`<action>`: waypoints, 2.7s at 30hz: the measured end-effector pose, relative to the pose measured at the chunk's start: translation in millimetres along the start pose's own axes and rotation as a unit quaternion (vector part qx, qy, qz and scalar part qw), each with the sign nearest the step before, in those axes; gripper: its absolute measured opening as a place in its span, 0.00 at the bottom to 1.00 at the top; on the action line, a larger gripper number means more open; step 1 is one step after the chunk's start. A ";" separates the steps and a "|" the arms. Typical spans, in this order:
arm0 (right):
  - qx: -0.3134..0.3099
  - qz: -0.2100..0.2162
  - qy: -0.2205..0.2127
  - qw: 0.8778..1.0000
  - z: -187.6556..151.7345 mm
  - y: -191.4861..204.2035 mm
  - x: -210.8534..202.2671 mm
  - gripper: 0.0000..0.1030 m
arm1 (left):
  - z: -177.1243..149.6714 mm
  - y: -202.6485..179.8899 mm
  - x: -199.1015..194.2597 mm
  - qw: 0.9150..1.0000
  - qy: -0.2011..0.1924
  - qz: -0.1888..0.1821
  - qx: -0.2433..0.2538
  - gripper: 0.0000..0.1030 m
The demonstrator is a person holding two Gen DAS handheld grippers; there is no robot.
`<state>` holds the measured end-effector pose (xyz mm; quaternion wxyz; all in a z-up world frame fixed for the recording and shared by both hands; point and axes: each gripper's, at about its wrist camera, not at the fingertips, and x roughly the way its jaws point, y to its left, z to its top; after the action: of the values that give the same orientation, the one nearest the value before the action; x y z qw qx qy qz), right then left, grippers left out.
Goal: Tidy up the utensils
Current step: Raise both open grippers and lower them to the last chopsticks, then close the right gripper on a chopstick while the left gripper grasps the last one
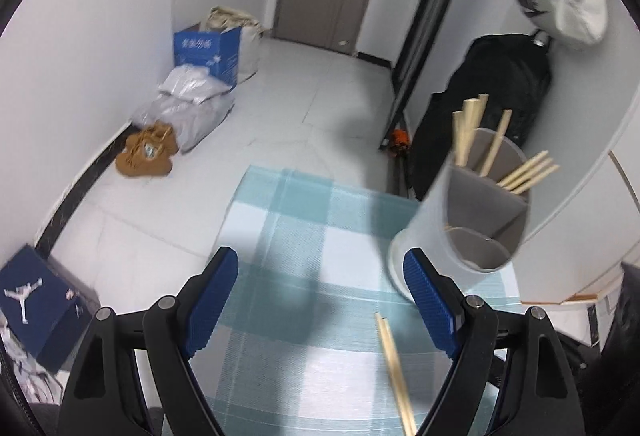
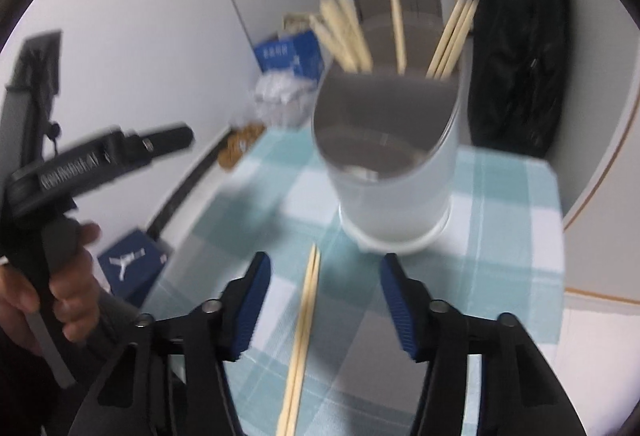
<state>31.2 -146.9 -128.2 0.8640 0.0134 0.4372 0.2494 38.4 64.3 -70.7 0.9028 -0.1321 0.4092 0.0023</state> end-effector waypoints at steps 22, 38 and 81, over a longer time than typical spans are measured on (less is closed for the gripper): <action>-0.079 -0.071 0.145 0.984 4.0 26.4 107.2 0.14 | 4.5 54.0 17.1 0.996 0.038 0.014 -0.073 0.79; -0.073 -0.077 0.155 0.982 13.5 34.5 122.1 0.04 | 6.5 73.3 19.8 0.993 0.046 0.026 -0.105 0.79; 0.182 0.029 -0.143 0.972 -8.5 -86.5 -82.5 0.04 | -64.5 -60.7 83.6 0.960 0.252 0.046 0.109 0.53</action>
<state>20.3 -260.8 -92.6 0.8927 0.2186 0.3470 0.1865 53.2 -18.6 -158.8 0.7782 -0.0106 0.6270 -0.0343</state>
